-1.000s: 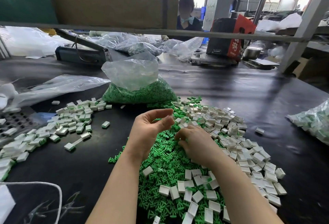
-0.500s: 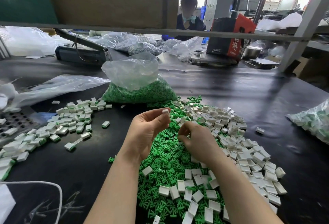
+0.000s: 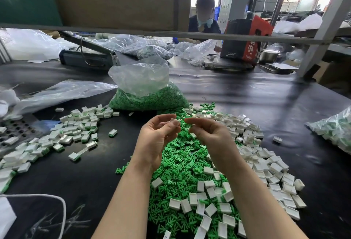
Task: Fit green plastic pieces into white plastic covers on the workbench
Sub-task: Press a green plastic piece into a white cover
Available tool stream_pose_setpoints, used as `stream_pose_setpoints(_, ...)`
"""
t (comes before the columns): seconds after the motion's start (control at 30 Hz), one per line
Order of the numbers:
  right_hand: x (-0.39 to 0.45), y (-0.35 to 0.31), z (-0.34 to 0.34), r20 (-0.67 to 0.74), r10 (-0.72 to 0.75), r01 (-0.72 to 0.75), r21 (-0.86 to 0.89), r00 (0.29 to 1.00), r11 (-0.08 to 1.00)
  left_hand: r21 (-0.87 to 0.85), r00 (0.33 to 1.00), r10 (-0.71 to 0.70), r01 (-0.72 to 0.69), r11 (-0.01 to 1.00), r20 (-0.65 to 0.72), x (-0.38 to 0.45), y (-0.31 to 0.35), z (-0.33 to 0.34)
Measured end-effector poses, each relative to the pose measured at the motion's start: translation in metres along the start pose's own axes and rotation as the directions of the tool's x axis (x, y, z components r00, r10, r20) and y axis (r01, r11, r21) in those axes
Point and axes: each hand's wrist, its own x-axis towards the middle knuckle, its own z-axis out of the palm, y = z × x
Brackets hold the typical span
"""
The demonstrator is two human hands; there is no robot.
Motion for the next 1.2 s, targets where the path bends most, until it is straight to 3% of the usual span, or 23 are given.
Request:
stream_pose_setpoints(0.2, 0.003, 0.003, 0.003, -0.079, 0.040, -0.035, 0.063, 0.996, 0.997, -0.073, 1.000, -0.016, 0.016, 0.997, 0.001, 0.002, -0.003, 0.002)
stream_pose_setpoints(0.47, 0.006, 0.006, 0.006, -0.168, 0.014, 0.003, 0.103, 0.986, 0.995, 0.045, 0.999, -0.019, 0.017, 0.999, 0.037, 0.000, -0.004, 0.002)
stream_pose_setpoints(0.93, 0.007, 0.011, 0.008, -0.188, -0.028, 0.045, 0.085, 0.982, 0.995, 0.076, 0.998, -0.004, 0.000, 0.997, 0.058, -0.002, -0.004, 0.003)
stream_pose_setpoints(1.1, 0.007, 0.010, 0.004, -0.128, -0.063, 0.060, -0.026, 0.990, 0.998, 0.139, 0.998, 0.029, -0.037, 0.990, 0.061, -0.002, -0.004, 0.000)
stream_pose_setpoints(1.2, 0.007, 0.011, -0.002, -0.024, -0.026, 0.021, -0.218, 0.999, 0.976, 0.207, 0.996, 0.049, -0.065, 0.976, 0.079, -0.002, -0.005, 0.000)
